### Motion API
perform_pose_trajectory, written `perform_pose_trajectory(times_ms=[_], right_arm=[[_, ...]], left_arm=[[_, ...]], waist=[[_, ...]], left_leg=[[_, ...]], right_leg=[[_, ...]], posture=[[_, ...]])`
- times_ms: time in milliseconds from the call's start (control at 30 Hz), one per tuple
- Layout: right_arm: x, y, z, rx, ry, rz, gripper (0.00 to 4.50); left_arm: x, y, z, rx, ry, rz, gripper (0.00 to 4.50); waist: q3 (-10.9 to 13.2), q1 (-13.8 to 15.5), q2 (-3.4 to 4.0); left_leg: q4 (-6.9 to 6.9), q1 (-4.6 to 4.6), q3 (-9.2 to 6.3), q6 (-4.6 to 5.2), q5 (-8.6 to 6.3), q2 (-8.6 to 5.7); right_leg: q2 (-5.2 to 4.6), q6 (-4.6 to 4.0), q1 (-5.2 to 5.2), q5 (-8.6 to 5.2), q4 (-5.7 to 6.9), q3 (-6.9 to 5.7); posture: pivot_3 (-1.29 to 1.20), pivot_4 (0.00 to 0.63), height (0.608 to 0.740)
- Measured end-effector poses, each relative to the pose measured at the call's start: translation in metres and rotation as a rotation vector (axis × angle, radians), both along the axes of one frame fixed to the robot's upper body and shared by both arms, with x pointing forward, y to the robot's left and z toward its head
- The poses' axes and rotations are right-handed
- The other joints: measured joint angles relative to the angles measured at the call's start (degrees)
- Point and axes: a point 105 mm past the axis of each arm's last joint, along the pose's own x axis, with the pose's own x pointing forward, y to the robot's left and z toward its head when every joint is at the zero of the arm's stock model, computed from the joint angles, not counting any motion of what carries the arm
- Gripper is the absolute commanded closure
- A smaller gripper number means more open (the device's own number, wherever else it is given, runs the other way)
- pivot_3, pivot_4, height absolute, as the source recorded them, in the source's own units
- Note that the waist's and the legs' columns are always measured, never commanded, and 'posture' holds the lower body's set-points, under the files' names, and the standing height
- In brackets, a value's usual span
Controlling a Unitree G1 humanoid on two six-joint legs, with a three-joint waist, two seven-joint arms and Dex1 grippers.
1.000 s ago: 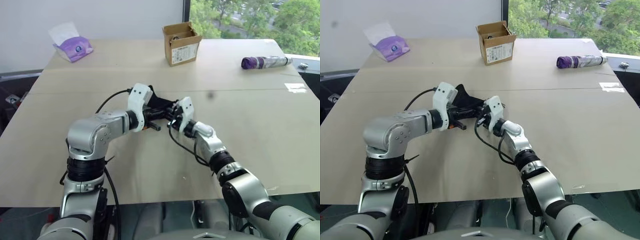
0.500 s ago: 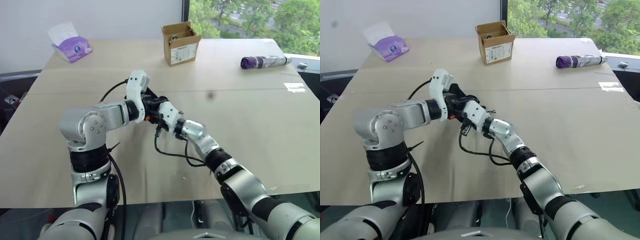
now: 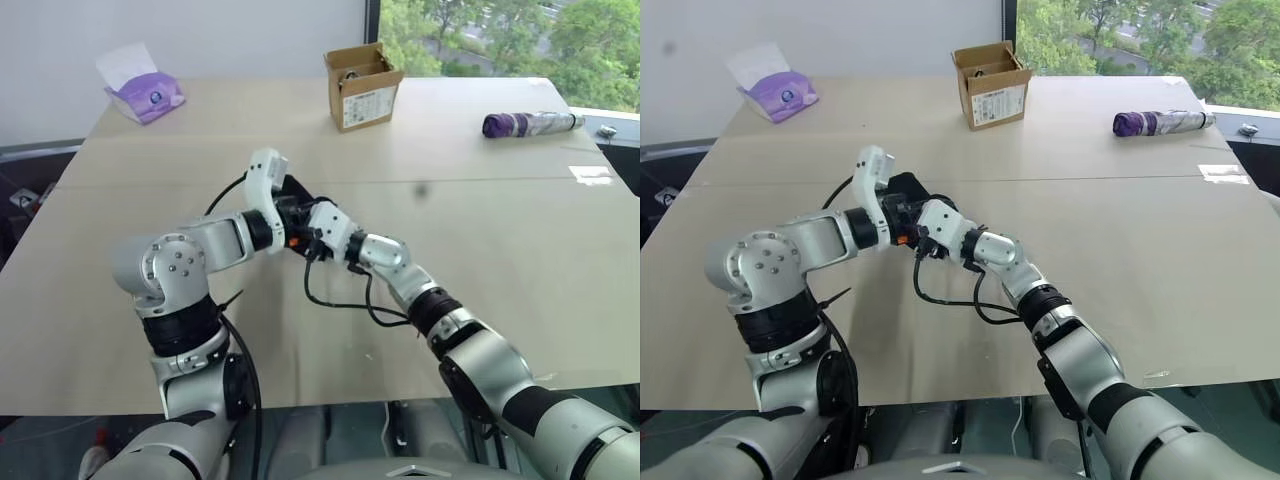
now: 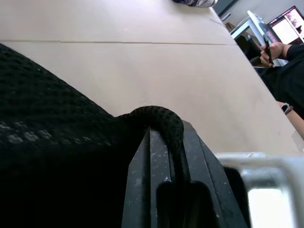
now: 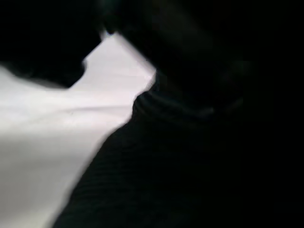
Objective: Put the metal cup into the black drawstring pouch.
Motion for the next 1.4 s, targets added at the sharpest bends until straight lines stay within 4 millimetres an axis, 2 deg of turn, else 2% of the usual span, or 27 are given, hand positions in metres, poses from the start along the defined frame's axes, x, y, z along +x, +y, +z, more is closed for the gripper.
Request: perform_pose_trajectory(times_ms=[200, 300, 433, 567, 633, 767, 800, 933, 1100, 1133, 1200, 1267, 1300, 1367, 1400], right_arm=[[-0.012, -0.035, -0.004, -0.1, 0.079, 0.022, 0.68], [-0.018, -0.044, 0.006, -0.123, 0.103, 0.013, 0.68], [-0.026, -0.049, 0.018, -0.124, 0.134, 0.021, 0.68], [-0.02, -0.059, 0.012, -0.227, 0.074, -0.047, 0.68], [-0.018, -0.061, 0.012, -0.215, 0.08, -0.068, 0.68], [-0.014, -0.074, 0.027, -0.148, 0.067, -0.127, 0.68], [-0.013, -0.082, 0.029, -0.138, 0.062, -0.156, 0.68], [-0.009, -0.097, 0.02, -0.139, 0.109, -0.224, 0.68], [0.0, -0.082, -0.003, -0.138, 0.195, -0.252, 0.68], [0.004, -0.079, -0.008, -0.134, 0.213, -0.263, 1.07], [0.009, -0.076, -0.012, -0.128, 0.229, -0.281, 1.54], [0.015, -0.074, -0.014, -0.124, 0.224, -0.301, 2.5], [0.016, -0.075, -0.014, -0.124, 0.218, -0.307, 3.12], [0.019, -0.079, -0.013, -0.128, 0.195, -0.326, 3.64], [0.021, -0.083, -0.013, -0.134, 0.184, -0.339, 4.23]], left_arm=[[0.015, 0.012, -0.016, 0.088, -0.026, 0.017, 4.5], [0.019, 0.014, -0.016, 0.099, -0.048, 0.019, 4.5], [0.028, 0.033, -0.019, 0.147, -0.06, 0.086, 4.5], [0.027, 0.029, -0.015, 0.143, -0.091, 0.056, 4.5], [0.026, 0.027, -0.014, 0.13, -0.095, 0.041, 4.5], [0.025, 0.028, -0.006, 0.143, -0.125, 0.024, 4.5], [0.024, 0.031, -0.003, 0.159, -0.14, 0.023, 4.5], [0.023, 0.037, 0.001, 0.181, -0.163, 0.012, 4.5], [0.017, 0.032, 0.008, 0.201, -0.2, -0.037, 4.5], [0.017, 0.033, 0.009, 0.205, -0.201, -0.038, 4.5], [0.016, 0.033, 0.009, 0.208, -0.204, -0.039, 4.5], [0.014, 0.034, 0.011, 0.215, -0.212, -0.044, 4.5], [0.013, 0.034, 0.011, 0.218, -0.215, -0.045, 4.5], [0.013, 0.034, 0.011, 0.223, -0.218, -0.045, 4.5], [0.012, 0.034, 0.011, 0.224, -0.221, -0.046, 4.5]], waist=[[0.0, 0.28, 0.01], [0.0, 0.08, 0.01], [0.0, 0.02, 0.01], [0.0, 0.45, 0.0], [0.0, 0.41, 0.0], [0.0, 0.2, 0.0], [0.0, 0.21, 0.0], [0.0, 0.17, 0.0], [0.0, 0.03, 0.0], [0.0, 0.06, 0.0], [0.0, 0.08, 0.0], [0.0, 0.16, 0.0], [0.0, 0.23, 0.0], [0.01, 0.28, 0.0], [0.01, 0.27, 0.0]], left_leg=[[0.02, -0.07, -0.02, 0.0, 0.0, -0.08], [0.01, -0.01, -0.04, 0.01, -0.01, -0.02], [0.0, 0.01, -0.06, 0.02, -0.01, 0.04], [0.02, -0.1, -0.03, 0.02, -0.01, -0.08], [0.02, -0.14, -0.03, 0.02, -0.01, -0.08], [-0.03, -0.14, -0.03, 0.01, 0.0, -0.05], [-0.03, -0.15, -0.03, 0.01, 0.0, -0.05], [-0.02, -0.14, 0.0, 0.03, -0.01, -0.05], [-0.02, -0.12, 0.01, 0.03, -0.01, -0.02], [-0.02, -0.12, 0.01, 0.03, -0.01, -0.02], [-0.02, -0.13, 0.01, 0.02, 0.0, -0.03], [-0.02, -0.15, 0.01, 0.02, 0.0, -0.04], [-0.02, -0.16, 0.01, 0.02, 0.0, -0.04], [-0.02, -0.18, 0.01, 0.02, 0.0, -0.04], [-0.02, -0.18, 0.01, 0.02, 0.0, -0.04]], right_leg=[[-0.08, 0.01, 0.0, 0.0, -0.04, -0.02], [-0.02, 0.0, -0.01, 0.0, 0.04, -0.04], [0.07, 0.0, -0.01, 0.0, 0.05, -0.06], [-0.06, 0.01, 0.0, 0.0, -0.06, -0.07], [-0.08, 0.01, -0.01, 0.0, -0.08, -0.07], [-0.05, 0.01, -0.11, -0.01, -0.04, -0.06], [-0.05, 0.01, -0.11, -0.01, -0.04, -0.06], [-0.04, 0.01, -0.11, -0.01, -0.02, -0.04], [-0.01, 0.0, -0.12, -0.01, 0.01, -0.03], [-0.01, 0.0, -0.12, -0.01, 0.01, -0.03], [-0.02, 0.0, -0.11, -0.01, -0.01, -0.02], [-0.03, 0.0, -0.12, -0.01, -0.03, -0.02], [-0.03, 0.0, -0.11, -0.01, -0.05, -0.02], [-0.03, 0.01, -0.12, -0.01, -0.06, -0.02], [-0.03, 0.01, -0.12, -0.01, -0.06, -0.02]], posture=[[0.0, 0.15, 0.74], [0.0, 0.15, 0.74], [0.0, 0.15, 0.74], [0.0, 0.15, 0.74], [0.0, 0.15, 0.74], [0.0, 0.15, 0.74], [0.0, 0.15, 0.74], [0.0, 0.15, 0.74], [0.0, 0.15, 0.74], [0.0, 0.15, 0.74], [0.0, 0.15, 0.74], [0.0, 0.15, 0.74], [0.0, 0.15, 0.74], [0.0, 0.15, 0.74], [0.0, 0.15, 0.74]])
